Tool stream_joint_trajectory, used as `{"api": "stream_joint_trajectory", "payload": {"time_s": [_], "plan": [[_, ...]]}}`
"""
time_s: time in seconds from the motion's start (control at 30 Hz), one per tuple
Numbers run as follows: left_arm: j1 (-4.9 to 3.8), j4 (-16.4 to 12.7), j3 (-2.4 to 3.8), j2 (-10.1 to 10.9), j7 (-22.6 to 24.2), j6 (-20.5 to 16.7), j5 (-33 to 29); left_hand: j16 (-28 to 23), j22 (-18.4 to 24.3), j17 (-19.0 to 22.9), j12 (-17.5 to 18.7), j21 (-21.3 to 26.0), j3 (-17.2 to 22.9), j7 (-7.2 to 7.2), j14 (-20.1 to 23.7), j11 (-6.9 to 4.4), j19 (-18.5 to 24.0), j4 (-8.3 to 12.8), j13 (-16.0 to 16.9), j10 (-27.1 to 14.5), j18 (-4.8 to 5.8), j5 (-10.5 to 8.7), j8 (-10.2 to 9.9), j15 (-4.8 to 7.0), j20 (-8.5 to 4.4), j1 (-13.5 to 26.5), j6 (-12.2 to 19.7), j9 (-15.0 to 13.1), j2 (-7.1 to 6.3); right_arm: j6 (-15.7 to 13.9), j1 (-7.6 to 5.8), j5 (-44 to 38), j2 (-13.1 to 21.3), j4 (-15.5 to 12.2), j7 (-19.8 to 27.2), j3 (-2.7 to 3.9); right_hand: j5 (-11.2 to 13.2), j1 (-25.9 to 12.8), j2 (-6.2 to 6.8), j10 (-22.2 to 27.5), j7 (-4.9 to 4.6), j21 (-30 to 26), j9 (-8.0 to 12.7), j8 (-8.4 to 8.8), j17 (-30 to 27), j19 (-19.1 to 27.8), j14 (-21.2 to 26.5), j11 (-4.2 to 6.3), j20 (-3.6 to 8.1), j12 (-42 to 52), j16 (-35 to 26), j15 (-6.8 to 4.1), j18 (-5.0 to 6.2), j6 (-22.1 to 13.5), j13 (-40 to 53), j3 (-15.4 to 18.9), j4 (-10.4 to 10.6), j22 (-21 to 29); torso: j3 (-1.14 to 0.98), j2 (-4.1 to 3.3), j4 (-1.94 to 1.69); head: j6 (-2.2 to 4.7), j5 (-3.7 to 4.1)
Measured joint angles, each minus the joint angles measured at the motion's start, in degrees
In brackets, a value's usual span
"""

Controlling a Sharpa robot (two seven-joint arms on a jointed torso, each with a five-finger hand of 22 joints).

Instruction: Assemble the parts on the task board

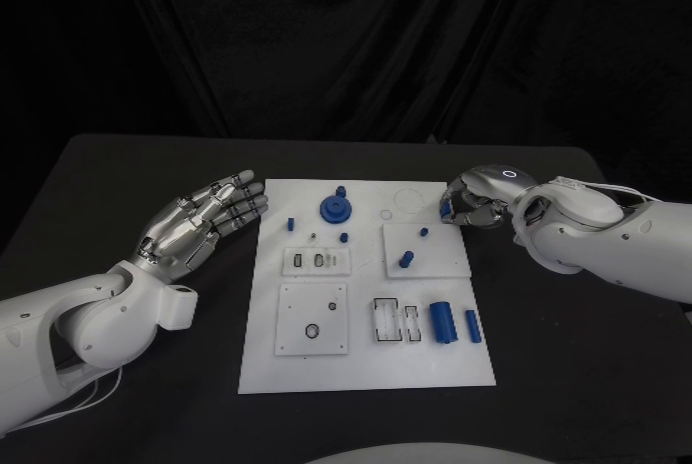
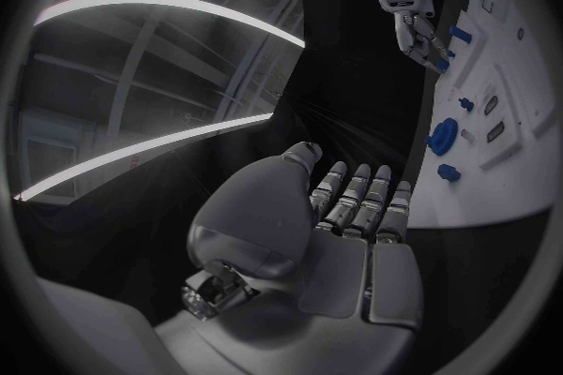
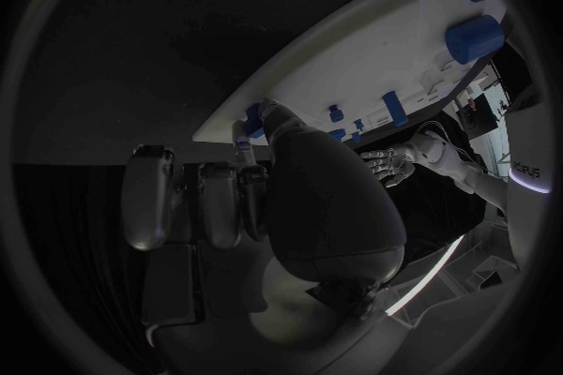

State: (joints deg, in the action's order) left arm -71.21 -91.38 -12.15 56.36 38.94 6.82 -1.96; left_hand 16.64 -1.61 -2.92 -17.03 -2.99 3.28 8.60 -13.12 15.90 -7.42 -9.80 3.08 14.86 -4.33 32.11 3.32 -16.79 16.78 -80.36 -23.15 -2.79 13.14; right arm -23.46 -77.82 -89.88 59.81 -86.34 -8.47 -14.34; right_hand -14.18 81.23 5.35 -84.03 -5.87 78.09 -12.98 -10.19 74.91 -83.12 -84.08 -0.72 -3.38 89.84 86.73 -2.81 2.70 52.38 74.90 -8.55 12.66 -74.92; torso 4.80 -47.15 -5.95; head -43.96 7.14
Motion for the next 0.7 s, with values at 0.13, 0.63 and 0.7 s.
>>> {"api": "stream_joint_trajectory", "payload": {"time_s": [0.13, 0.63, 0.7], "plan": [[0.03, 0.06, 0.0, -0.02, 0.0, 0.13, 0.0, 0.0, 0.0, 0.0, 0.0, 0.0, 0.16, 0.0, 0.0, 0.0, 0.0, 0.16, 0.0, 0.0, 0.0, 0.0, 0.0, 0.0, 0.0, 0.0, 0.0, 0.0, 0.0, -0.04, 0.04, 0.0, -0.03, 0.02, 0.07, 0.0, -1.12, 0.33, -0.33, 0.0, 0.45, -0.23, -1.91, -2.79, 0.0, 0.0, 0.16, 0.0, 0.0, 0.0, -0.17, -0.16, 0.0, 1.81, 0.0, 0.03, -0.03, 0.0, -0.03, 0.0, 0.04, -0.14, -0.09], [0.14, 0.18, 0.0, 0.04, 0.0, 0.41, -0.01, 0.0, 0.0, 0.01, 0.0, 0.0, 0.16, 0.0, 0.0, 0.0, 0.0, 0.16, 0.0, 0.0, -0.01, 0.0, 0.0, 0.0, 0.0, 0.0, 0.0, 0.0, 0.0, -2.49, 0.06, 0.29, 1.04, -2.72, 0.66, 0.07, -8.48, 1.3, -0.83, -0.01, 1.17, -0.23, -6.96, -9.18, 0.0, -0.02, 0.0, 0.42, 0.41, 0.0, -0.17, -0.41, 0.0, 1.61, 0.04, -0.36, -1.33, 0.01, 0.02, 0.0, 0.01, -0.13, -0.54], [0.14, 0.17, 0.0, 0.07, 0.0, 0.42, -0.01, 0.0, 0.0, 0.01, -0.21, 0.0, 0.16, 0.0, 0.0, 0.0, 0.0, 0.16, 0.0, 0.0, -0.02, 0.0, 0.0, 0.0, 0.0, 0.0, 0.0, 0.0, 0.0, -3.06, 0.05, 0.38, 1.37, -3.79, 0.74, 0.14, -8.91, 1.37, -0.91, -0.01, 1.22, -0.23, -6.96, -9.55, 0.0, -0.02, 0.0, 0.42, 0.41, 0.0, -0.17, -0.41, 0.0, 1.53, 0.04, -0.52, -1.5, 0.01, 0.02, 0.0, 0.02, -0.02, -0.65]]}}
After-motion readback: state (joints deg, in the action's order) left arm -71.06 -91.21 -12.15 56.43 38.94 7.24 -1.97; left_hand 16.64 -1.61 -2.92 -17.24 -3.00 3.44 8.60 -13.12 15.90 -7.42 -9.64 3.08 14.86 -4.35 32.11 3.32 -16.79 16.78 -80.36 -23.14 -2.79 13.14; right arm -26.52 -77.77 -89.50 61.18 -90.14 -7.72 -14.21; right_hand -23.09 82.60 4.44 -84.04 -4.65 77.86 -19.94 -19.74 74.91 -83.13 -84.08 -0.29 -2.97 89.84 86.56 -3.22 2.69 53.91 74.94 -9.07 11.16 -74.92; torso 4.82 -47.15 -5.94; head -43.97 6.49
